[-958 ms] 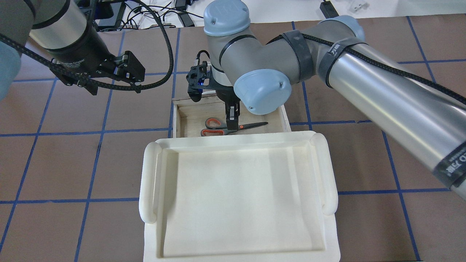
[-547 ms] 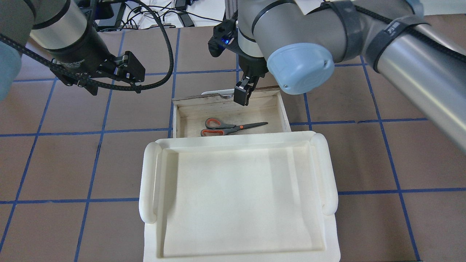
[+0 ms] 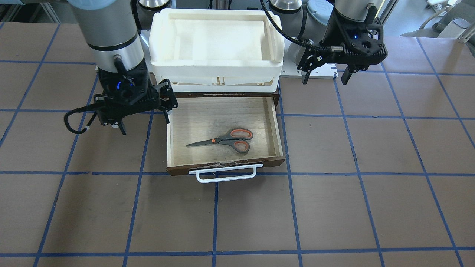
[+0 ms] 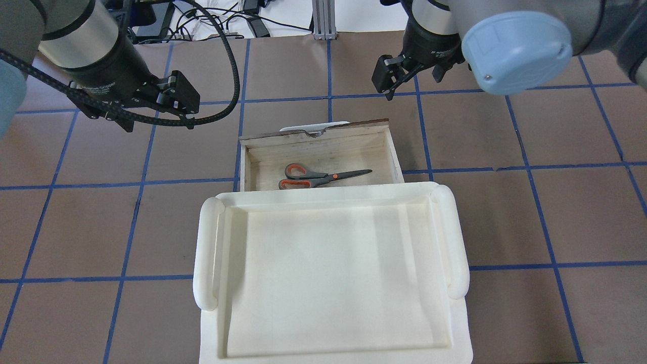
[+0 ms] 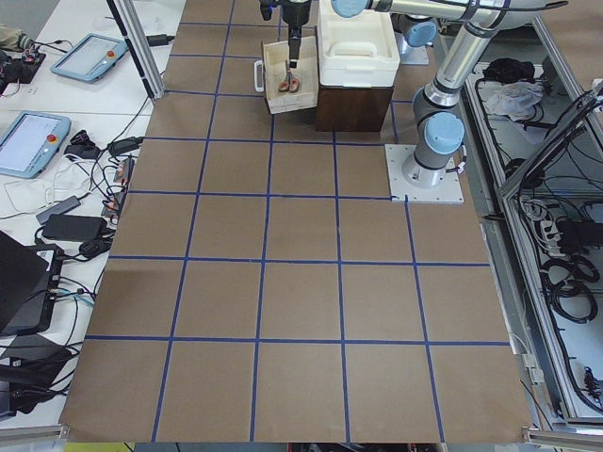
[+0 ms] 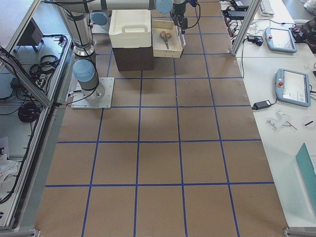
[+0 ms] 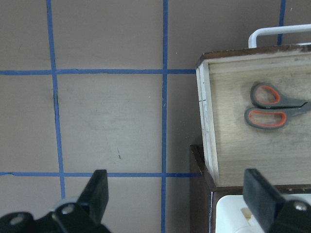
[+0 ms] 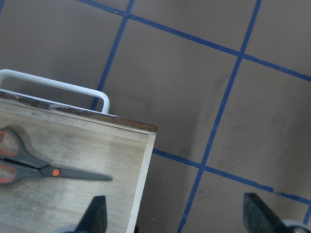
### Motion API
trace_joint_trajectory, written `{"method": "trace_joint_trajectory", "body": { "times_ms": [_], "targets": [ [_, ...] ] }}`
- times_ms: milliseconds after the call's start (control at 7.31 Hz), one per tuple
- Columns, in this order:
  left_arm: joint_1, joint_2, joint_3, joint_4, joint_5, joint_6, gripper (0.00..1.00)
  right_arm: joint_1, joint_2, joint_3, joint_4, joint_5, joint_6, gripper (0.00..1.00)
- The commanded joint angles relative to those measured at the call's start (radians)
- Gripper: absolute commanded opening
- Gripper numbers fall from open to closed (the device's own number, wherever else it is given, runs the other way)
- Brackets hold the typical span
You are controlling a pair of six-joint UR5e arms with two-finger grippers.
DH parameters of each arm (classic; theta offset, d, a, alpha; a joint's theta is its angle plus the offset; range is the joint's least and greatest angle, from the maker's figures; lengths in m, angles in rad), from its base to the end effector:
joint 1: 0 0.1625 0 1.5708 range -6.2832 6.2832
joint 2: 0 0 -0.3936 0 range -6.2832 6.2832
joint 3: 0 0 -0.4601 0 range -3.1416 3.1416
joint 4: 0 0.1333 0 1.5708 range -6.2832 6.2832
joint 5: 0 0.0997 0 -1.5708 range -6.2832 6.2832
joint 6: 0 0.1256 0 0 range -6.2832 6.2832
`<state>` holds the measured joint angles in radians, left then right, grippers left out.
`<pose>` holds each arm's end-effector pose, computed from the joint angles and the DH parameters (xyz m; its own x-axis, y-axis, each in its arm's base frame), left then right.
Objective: Put scissors in drawer and close it
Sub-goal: 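Raise the right gripper away from the drawer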
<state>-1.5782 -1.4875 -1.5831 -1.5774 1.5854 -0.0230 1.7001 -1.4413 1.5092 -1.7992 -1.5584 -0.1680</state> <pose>-0.1354 -0.5328 0.4685 -0.9998 -0.0165 -0.0131 -0.0156 0.9978 -0.0647 0.2148 -0.6057 0.4135 -0.9561 -0.2927 0.0147 -0.2913 0.9432 -0.1596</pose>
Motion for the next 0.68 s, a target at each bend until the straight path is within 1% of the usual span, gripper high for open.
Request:
{"method": "trace_joint_trajectory", "body": {
  "times_ms": [0, 274, 547],
  "targets": [
    [0.004, -0.006, -0.002, 0.0, -0.002, 0.0, 1.0, -0.04, -0.014, 0.005, 0.015, 0.018, 0.045, 1.0],
    [0.004, -0.042, 0.0, 0.005, -0.004, -0.003, 1.0, -0.042, -0.036, 0.009, 0.015, 0.003, 0.047, 1.0],
    [-0.003, -0.051, 0.009, 0.002, 0.001, -0.012, 1.0, -0.052, -0.066, 0.048, 0.018, 0.003, 0.045, 1.0]
  ]
}}
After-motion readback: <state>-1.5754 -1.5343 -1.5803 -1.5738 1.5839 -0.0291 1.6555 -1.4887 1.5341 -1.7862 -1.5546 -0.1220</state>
